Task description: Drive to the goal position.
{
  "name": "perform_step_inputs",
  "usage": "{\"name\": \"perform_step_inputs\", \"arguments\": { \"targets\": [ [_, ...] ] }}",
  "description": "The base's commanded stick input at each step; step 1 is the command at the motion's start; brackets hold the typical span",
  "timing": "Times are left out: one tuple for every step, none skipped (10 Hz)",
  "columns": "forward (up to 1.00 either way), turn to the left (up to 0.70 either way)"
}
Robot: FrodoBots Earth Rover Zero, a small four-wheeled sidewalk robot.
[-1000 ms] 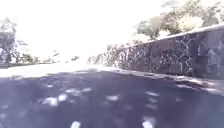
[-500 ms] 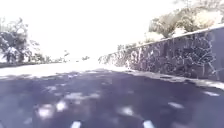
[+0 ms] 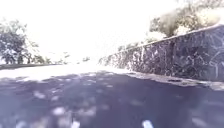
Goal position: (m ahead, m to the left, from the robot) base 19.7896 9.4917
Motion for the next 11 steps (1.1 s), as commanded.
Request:
{"name": "perform_step_inputs", "arguments": {
  "targets": [
    [1.00, 0.02],
    [1.00, 0.00],
    [1.00, 0.00],
    [1.00, 0.00],
    [1.00, 0.00],
    [1.00, 0.00],
    [1.00, 0.00],
    [1.00, 0.00],
    [1.00, 0.00],
    [1.00, 0.00],
    [1.00, 0.00]
  ]
}}
